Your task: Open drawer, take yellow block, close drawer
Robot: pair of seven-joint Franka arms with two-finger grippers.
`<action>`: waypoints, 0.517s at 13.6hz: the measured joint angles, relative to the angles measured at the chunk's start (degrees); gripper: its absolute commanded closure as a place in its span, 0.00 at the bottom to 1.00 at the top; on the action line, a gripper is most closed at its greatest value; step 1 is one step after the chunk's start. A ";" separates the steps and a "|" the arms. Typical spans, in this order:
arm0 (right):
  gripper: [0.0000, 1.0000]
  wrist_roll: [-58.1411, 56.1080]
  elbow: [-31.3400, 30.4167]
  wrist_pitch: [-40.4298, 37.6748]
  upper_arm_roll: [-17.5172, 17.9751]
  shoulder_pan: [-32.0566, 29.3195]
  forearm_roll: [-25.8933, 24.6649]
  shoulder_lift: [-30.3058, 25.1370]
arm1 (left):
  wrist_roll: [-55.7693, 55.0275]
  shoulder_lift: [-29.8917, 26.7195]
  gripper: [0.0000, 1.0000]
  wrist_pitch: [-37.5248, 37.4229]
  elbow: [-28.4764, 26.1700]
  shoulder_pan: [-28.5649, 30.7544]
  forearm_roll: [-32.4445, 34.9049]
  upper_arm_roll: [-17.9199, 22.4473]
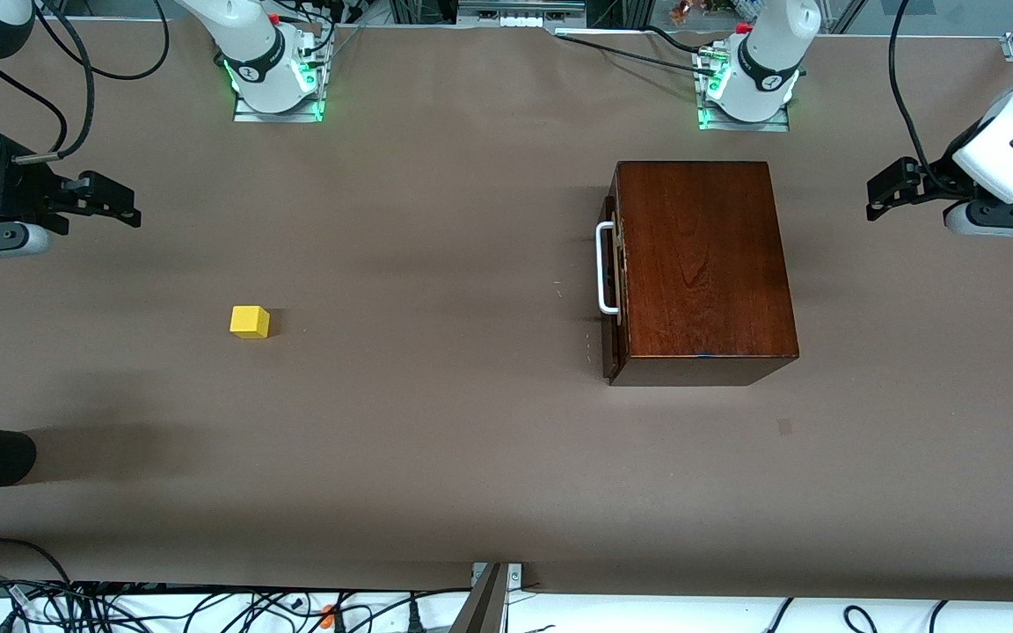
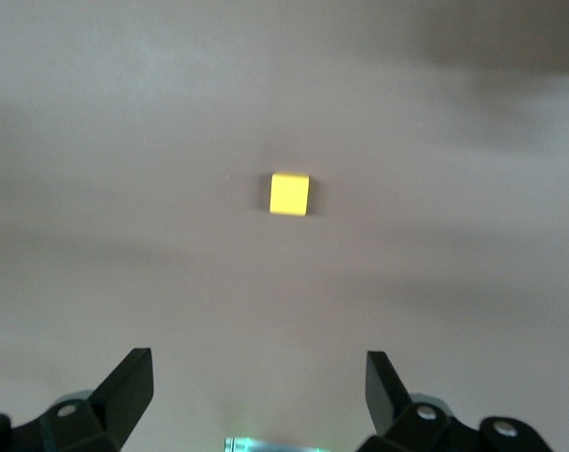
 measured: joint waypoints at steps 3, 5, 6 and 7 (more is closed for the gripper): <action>0.00 0.00 0.02 -1.07 0.00 0.00 0.00 0.00 | -0.02 0.19 0.00 0.05 -0.01 1.98 0.00 -0.92; 0.00 0.00 0.03 -1.19 0.00 0.00 0.00 0.00 | -0.02 0.29 0.00 0.06 -0.01 3.11 0.00 -1.62; 0.00 0.00 0.04 -1.18 0.00 0.00 0.00 0.00 | -0.02 0.32 0.00 0.06 -0.01 3.32 0.00 -2.03; 0.00 0.00 0.05 -1.17 0.00 0.00 0.00 0.00 | -0.02 0.33 0.00 0.06 -0.01 3.50 0.00 -2.78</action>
